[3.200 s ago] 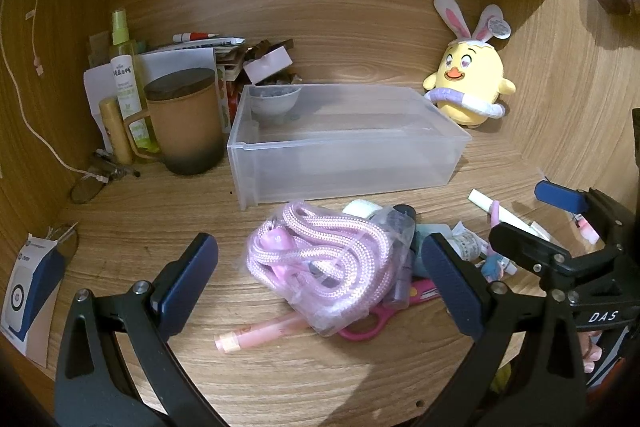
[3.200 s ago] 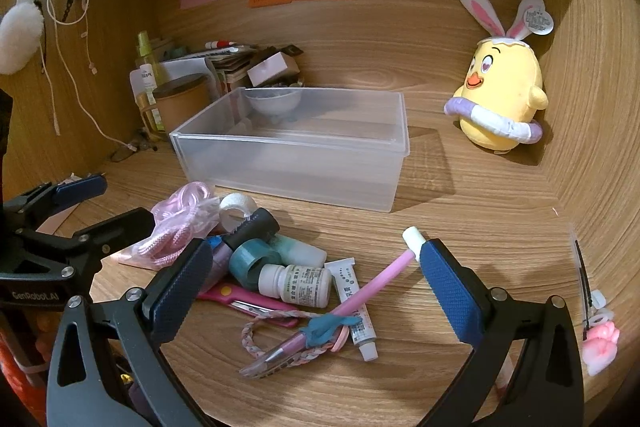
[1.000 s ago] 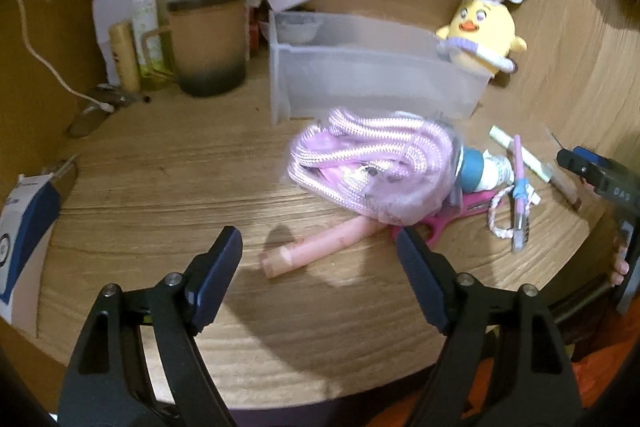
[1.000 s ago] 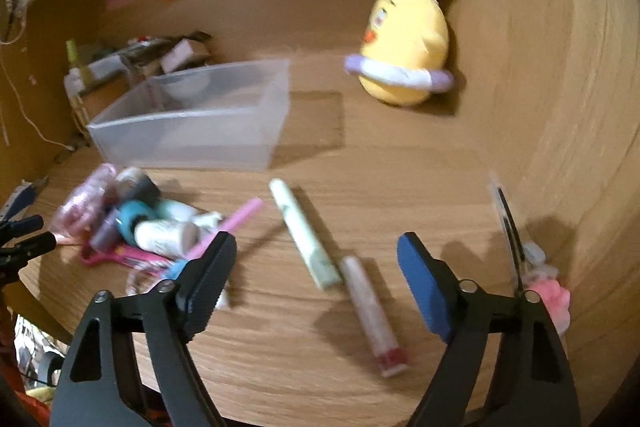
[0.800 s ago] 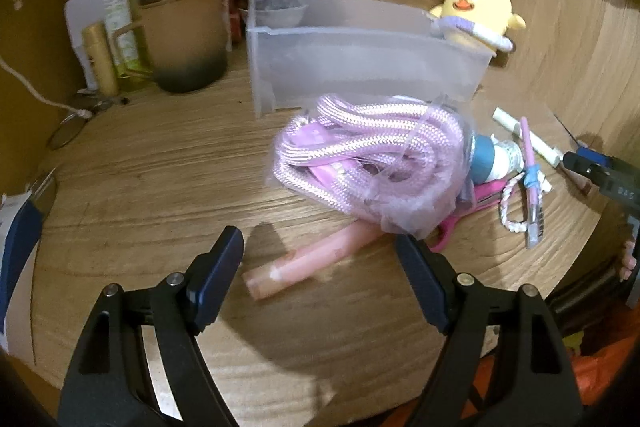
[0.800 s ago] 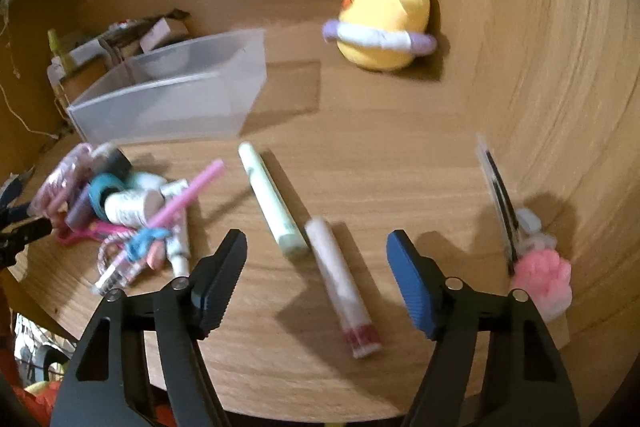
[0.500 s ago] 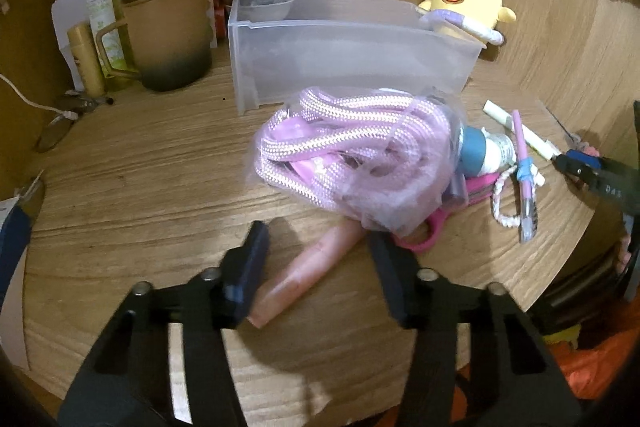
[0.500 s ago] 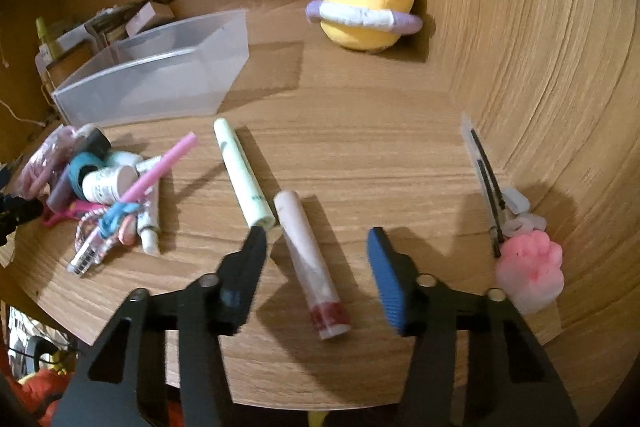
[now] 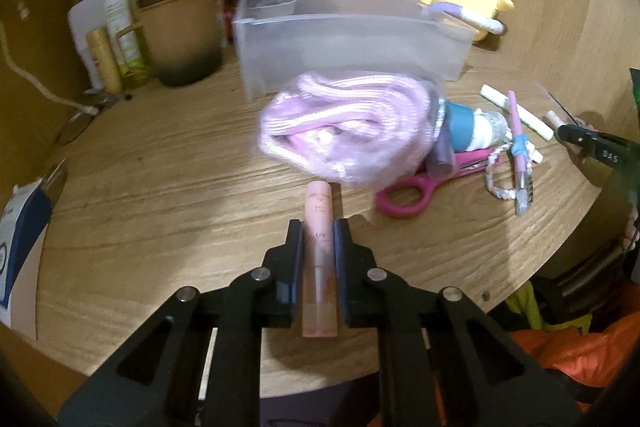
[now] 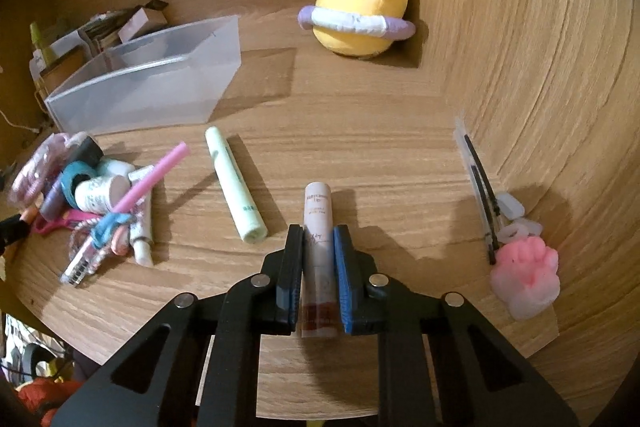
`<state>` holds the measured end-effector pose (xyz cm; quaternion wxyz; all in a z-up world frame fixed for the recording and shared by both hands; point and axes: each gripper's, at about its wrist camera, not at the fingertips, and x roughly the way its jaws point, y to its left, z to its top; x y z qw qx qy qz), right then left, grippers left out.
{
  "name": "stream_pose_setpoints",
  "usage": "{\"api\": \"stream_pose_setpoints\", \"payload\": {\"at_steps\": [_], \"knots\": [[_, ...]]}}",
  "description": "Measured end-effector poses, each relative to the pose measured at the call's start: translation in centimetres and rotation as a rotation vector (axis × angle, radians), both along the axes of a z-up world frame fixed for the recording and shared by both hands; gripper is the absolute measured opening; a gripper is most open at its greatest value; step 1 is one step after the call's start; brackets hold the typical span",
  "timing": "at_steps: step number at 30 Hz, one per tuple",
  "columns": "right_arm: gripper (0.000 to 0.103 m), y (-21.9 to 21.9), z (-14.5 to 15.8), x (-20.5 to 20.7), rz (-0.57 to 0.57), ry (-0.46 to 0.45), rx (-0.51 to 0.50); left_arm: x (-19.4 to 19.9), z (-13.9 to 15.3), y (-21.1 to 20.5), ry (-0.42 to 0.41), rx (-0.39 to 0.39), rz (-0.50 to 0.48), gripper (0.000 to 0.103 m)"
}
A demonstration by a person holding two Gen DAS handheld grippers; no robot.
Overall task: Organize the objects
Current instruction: 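Carry the lip gloss tube into the clear box and open the left gripper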
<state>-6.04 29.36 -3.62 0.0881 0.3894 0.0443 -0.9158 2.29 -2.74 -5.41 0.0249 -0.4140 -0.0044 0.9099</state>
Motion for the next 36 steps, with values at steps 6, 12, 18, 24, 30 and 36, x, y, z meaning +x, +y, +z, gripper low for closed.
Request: {"api": "stream_pose_setpoints", "payload": {"at_steps": [6, 12, 18, 24, 30, 36], "knots": [[0.014, -0.7, 2.1, 0.0, 0.031, 0.063, -0.037, 1.1, 1.6, -2.4, 0.050, 0.017, 0.098, 0.014], [0.014, -2.4, 4.0, -0.7, 0.086, 0.115, -0.053, -0.1, 4.6, -3.1, 0.154, 0.026, 0.127, 0.014], [0.014, -4.0, 6.1, -2.4, 0.135, 0.159, -0.075, -3.1, 7.7, -2.7, 0.233, 0.033, 0.090, 0.014], [0.014, -6.0, 8.7, -4.3, 0.195, 0.213, -0.119, -6.6, 10.2, -2.0, 0.266, 0.038, 0.050, 0.014], [0.014, -9.0, 10.5, -6.4, 0.253, 0.249, -0.120, -10.0, 11.5, -1.5, 0.261, 0.047, 0.021, 0.014], [0.014, -12.2, 10.3, -9.5, 0.296, 0.213, -0.117, -13.6, 11.2, -1.2, 0.207, 0.068, -0.008, 0.014]]}}
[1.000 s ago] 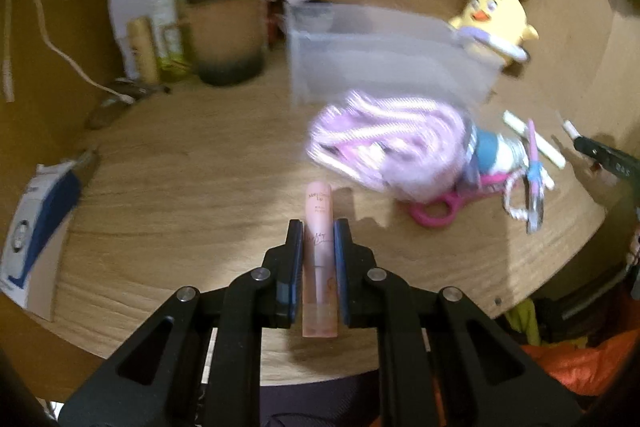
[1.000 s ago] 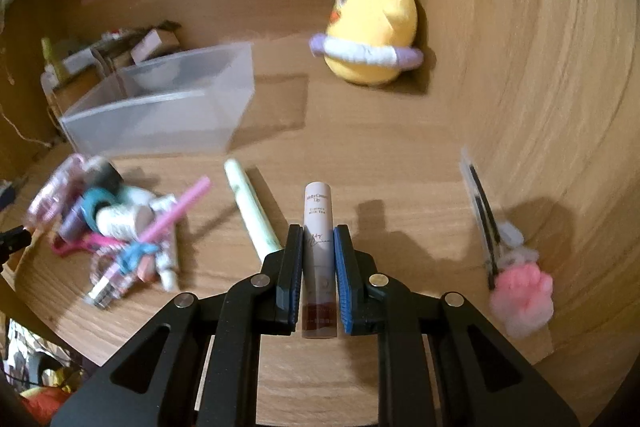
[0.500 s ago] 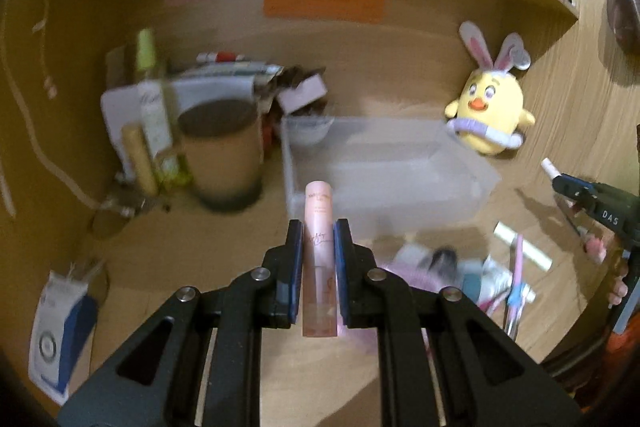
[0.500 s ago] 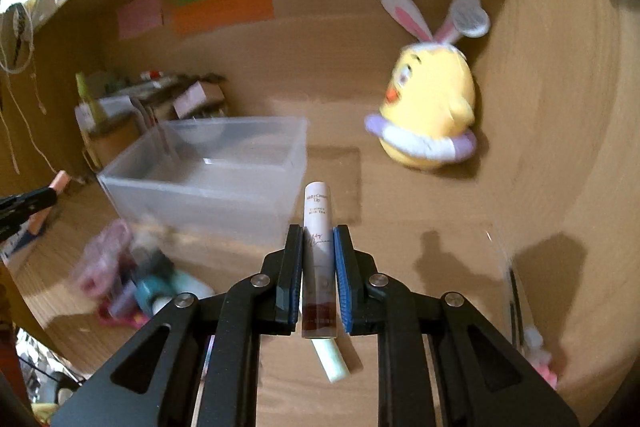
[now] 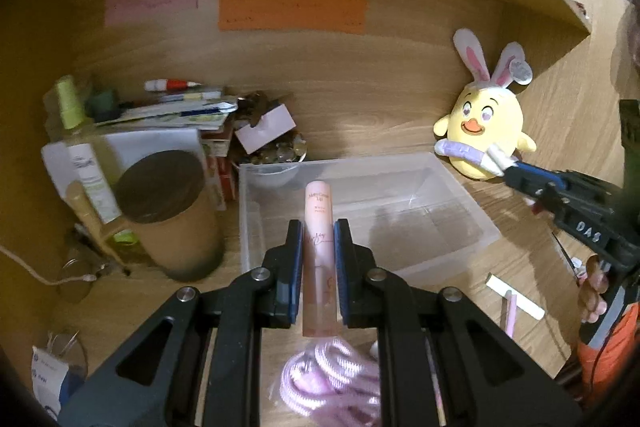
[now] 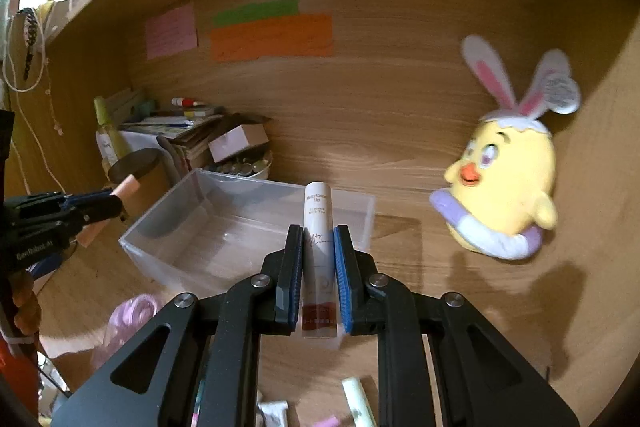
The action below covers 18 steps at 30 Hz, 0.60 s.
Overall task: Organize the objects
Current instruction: 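Carry the lip gloss tube into the clear box and open the left gripper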
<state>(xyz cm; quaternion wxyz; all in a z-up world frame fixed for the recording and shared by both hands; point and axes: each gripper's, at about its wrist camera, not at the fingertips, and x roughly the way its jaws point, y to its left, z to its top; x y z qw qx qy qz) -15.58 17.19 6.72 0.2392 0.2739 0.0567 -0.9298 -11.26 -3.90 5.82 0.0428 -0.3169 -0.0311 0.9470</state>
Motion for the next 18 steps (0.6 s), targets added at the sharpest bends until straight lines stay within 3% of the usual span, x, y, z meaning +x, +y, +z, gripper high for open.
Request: {"api": "stream_pose_setpoints", "payload": {"at_steps": [18], "knots": [[0.014, -7.1, -6.9, -7.7, 0.069, -0.215, 0.182, -9.8, -5.5, 0.1, -0.236, 0.003, -0.020, 0.014]]}}
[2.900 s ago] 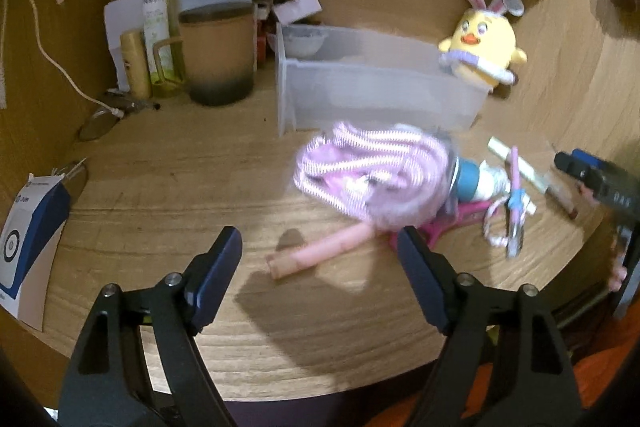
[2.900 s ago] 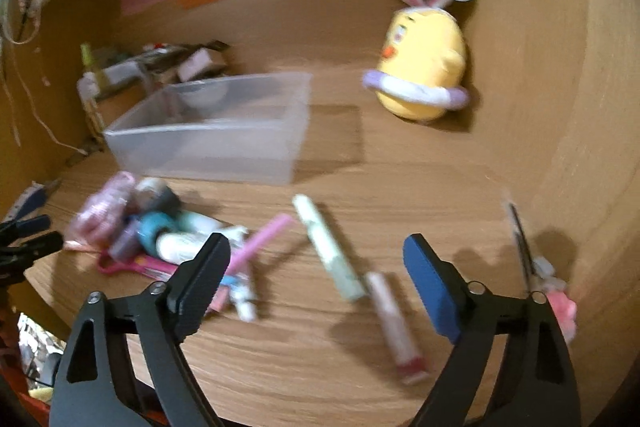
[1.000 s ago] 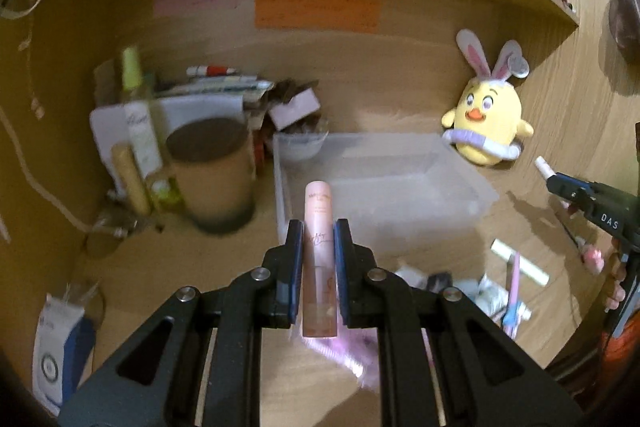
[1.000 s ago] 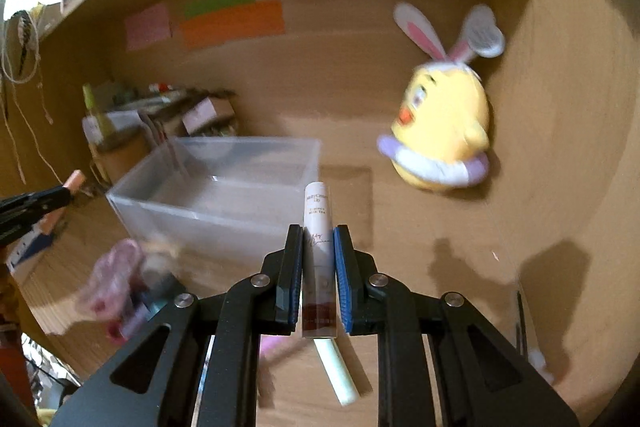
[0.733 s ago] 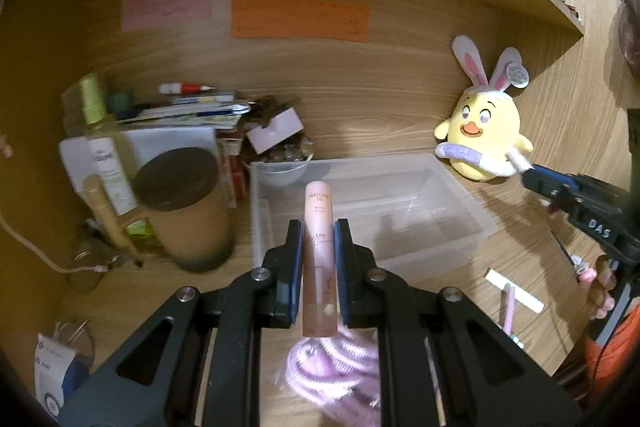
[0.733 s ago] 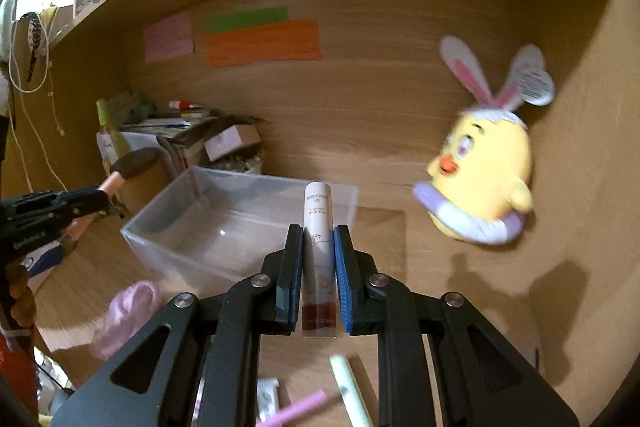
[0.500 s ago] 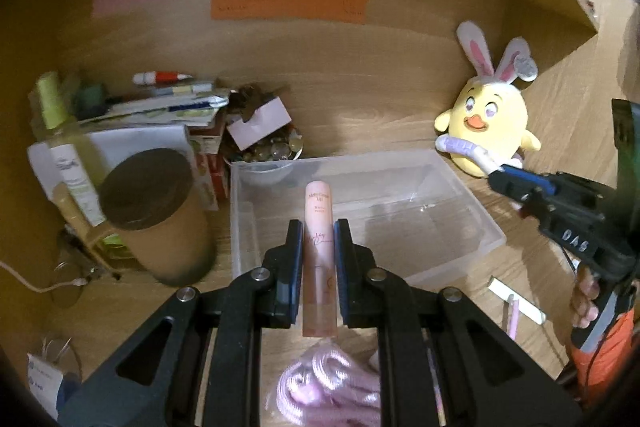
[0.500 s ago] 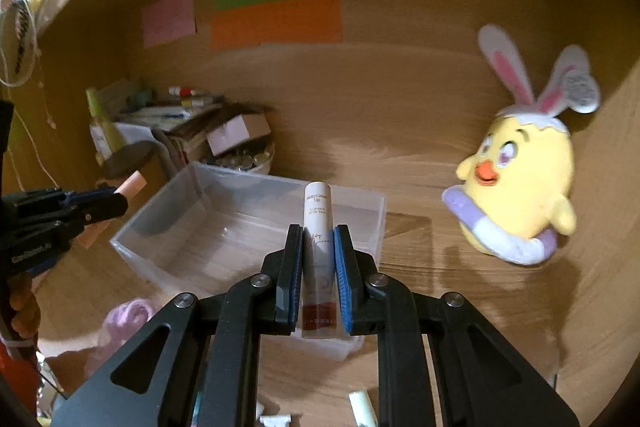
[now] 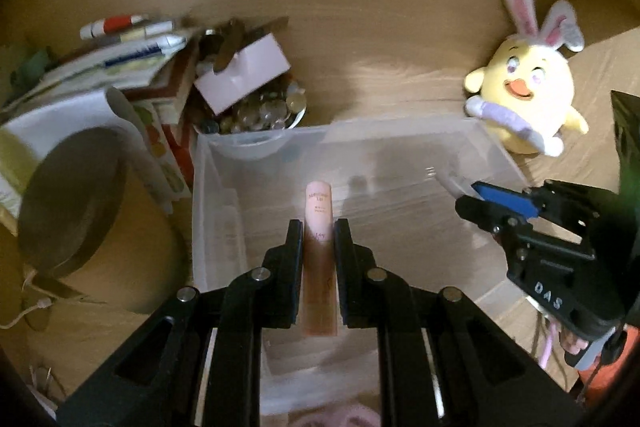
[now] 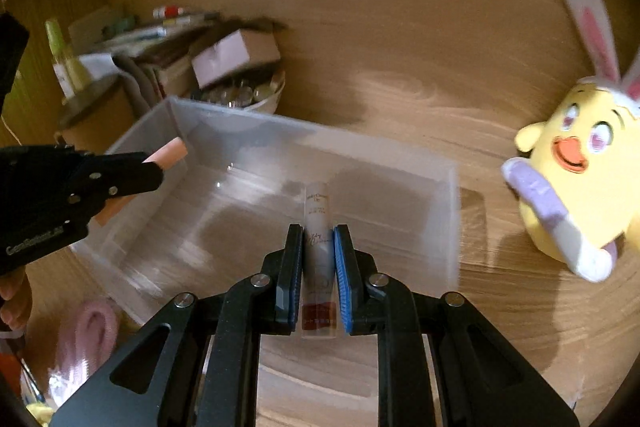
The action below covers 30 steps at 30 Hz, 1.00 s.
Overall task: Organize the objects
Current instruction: 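Carry the lip gloss tube into the clear box and open the left gripper, then grasp the white-green tube with the right gripper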
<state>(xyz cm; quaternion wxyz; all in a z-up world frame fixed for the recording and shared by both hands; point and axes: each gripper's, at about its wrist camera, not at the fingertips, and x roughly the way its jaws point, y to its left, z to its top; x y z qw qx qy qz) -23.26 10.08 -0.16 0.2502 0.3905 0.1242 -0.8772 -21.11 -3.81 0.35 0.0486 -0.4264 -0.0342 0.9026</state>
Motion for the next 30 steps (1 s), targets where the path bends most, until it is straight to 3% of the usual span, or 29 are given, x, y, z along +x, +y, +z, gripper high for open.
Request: {"api": "stream_pose_setpoints", "payload": {"at_steps": [14, 19, 21, 26, 30], "knots": [[0.014, -1.7, -1.9, -0.9, 0.016, -0.057, 0.057, -0.7, -1.2, 1.0, -0.040, -0.028, -0.036, 0.016], [0.026, -1.6, -1.1, -0.3, 0.021, -0.051, 0.049, 0.9, 0.3, 1.0, 0.006, -0.037, -0.035, 0.043], [0.033, -1.1, -0.4, 0.4, 0.017, -0.022, 0.043, 2.0, 1.0, 1.2, 0.035, -0.056, -0.030, 0.063], [0.048, 0.8, 1.4, 2.2, 0.011, 0.022, 0.009, 5.2, 2.5, 2.0, 0.102, -0.099, -0.013, 0.091], [0.055, 3.7, 2.7, 4.9, -0.005, 0.077, -0.002, 8.3, 2.3, 2.6, 0.118, -0.126, -0.028, 0.096]]}}
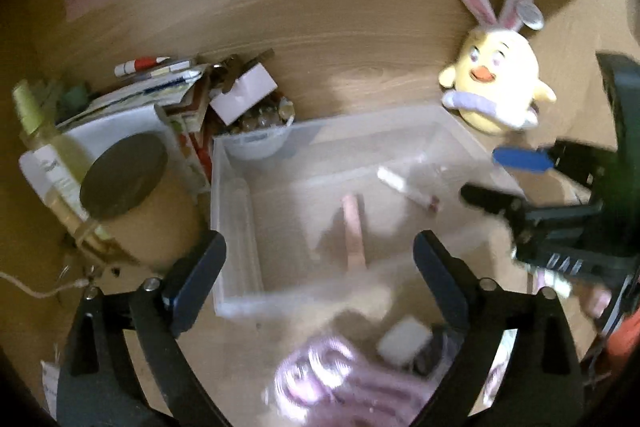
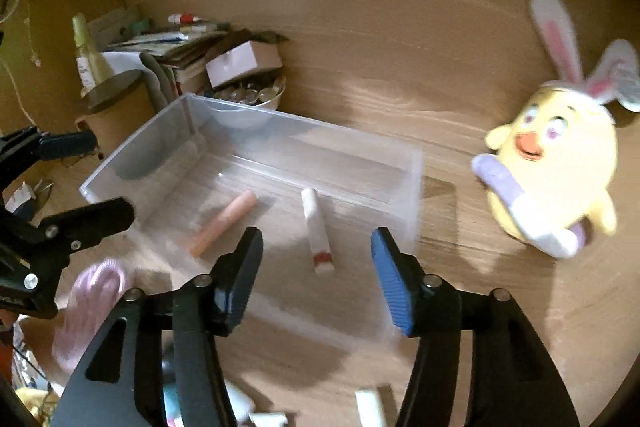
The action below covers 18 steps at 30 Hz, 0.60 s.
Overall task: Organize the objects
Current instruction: 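Grasp the white-green tube with the right gripper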
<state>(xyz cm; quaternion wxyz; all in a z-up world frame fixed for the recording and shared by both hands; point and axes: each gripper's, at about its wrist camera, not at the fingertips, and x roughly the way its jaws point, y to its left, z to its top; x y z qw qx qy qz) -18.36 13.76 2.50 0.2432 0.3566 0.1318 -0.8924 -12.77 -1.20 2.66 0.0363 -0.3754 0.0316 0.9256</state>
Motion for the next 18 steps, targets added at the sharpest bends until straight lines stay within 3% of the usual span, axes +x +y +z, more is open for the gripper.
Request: {"api": "stream_pose_setpoints", "payload": {"at_steps": [3, 8, 12, 18], "knots": [[0.062, 1.9, 0.4, 1.5, -0.016, 0.016, -0.016, 1.8, -0.7, 1.0, -0.009, -0.014, -0.023, 0.097], [0.063, 4.9, -0.2, 3.8, -0.058, 0.040, -0.011, 4.3, -2.4, 3.1, -0.030, -0.012, -0.065, 0.097], [0.063, 7.7, -1.6, 5.6, -0.096, 0.020, -0.012, 5.8, -4.1, 3.6, -0.028, -0.071, -0.046, 0.097], [0.063, 10.6, -4.0, 6.8, -0.149, -0.025, 0.008, 7.8, -5.6, 1.1, -0.073, -0.018, -0.004, 0.097]]}}
